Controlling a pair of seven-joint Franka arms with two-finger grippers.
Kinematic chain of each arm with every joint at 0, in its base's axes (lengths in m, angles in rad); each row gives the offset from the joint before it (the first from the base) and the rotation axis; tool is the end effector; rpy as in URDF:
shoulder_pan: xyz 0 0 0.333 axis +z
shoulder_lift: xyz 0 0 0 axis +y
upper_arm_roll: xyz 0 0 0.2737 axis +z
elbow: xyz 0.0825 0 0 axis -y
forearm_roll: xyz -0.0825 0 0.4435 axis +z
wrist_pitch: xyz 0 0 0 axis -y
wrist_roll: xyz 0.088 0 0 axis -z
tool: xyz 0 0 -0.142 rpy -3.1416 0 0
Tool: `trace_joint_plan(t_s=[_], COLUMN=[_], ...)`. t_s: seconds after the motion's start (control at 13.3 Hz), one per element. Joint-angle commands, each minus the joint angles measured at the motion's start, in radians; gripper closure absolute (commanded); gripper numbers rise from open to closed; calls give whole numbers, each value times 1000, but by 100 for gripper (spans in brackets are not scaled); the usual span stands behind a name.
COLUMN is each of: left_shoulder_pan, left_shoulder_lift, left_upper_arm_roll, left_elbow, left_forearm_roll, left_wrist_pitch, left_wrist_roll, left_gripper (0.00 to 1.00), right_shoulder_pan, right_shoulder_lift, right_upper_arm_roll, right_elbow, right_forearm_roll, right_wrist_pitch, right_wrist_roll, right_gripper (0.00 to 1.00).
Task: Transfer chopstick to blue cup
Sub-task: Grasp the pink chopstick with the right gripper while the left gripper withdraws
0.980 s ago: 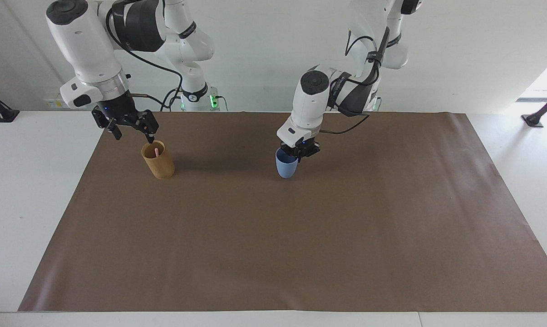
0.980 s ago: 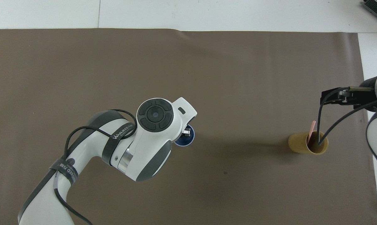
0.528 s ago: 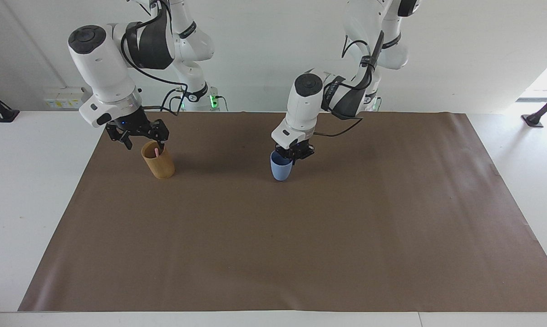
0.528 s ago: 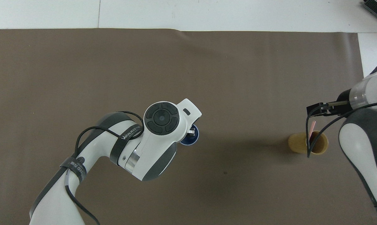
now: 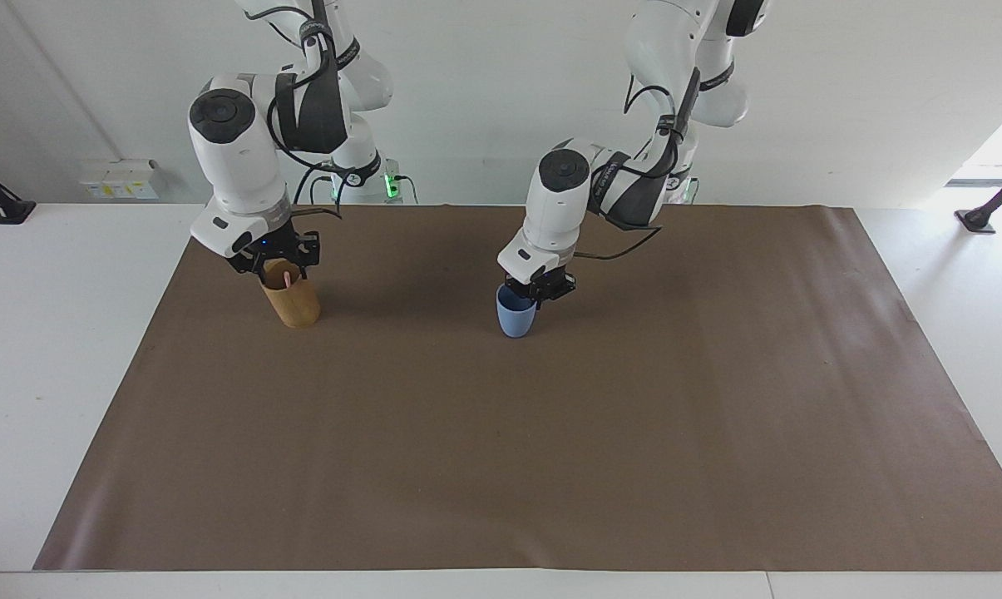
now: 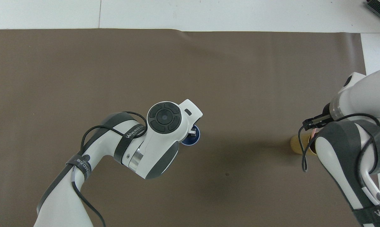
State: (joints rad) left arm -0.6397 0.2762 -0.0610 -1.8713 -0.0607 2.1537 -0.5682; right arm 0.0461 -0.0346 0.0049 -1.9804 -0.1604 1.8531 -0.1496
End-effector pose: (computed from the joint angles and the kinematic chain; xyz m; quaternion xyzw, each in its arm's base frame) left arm 0.5018 -0.4284 0.2602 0.9983 -0.0484 -0.0174 0.0291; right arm 0.5910 0.0123 0.3755 0.9881 0.1254 -0.0499 0.0735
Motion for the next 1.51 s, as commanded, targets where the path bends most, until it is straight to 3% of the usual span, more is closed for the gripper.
trace_joint_plan(t_s=[0.0, 0.15, 0.3, 0.38, 0.68, 1.06, 1.43], left_shoulder_pan=[-3, 11, 44, 72, 217, 441, 613], left_shoulder_lift=[0, -23, -58, -75, -147, -221, -242], left_upper_arm_roll=[12, 35, 43, 41, 39, 39, 41], left_elbow=[6, 11, 14, 12, 6, 0, 9], left_forearm_roll=[19, 27, 54, 67, 67, 59, 59], left_wrist_pitch=[2, -17, -46, -51, -122, -239, -270], left_wrist_roll=[-4, -4, -1, 1, 167, 506, 764], left_gripper=[0, 0, 0, 0, 0, 0, 0], right_shoulder_pan=[-8, -8, -8, -8, -12, -9, -9], right_shoulder_lift=[-30, -25, -25, -28, -57, -50, 22], right_upper_arm_roll=[4, 7, 9, 9, 7, 9, 64], right_elbow=[-37, -29, -25, -15, 49, 211, 386], right_forearm_roll=[-24, -24, -22, -15, -5, -5, 18], right_wrist_pitch=[38, 40, 29, 26, 0, -110, -288], right_wrist_roll=[-34, -27, -24, -22, -24, -16, 220], right_gripper=[49, 67, 94, 100, 100, 100, 100])
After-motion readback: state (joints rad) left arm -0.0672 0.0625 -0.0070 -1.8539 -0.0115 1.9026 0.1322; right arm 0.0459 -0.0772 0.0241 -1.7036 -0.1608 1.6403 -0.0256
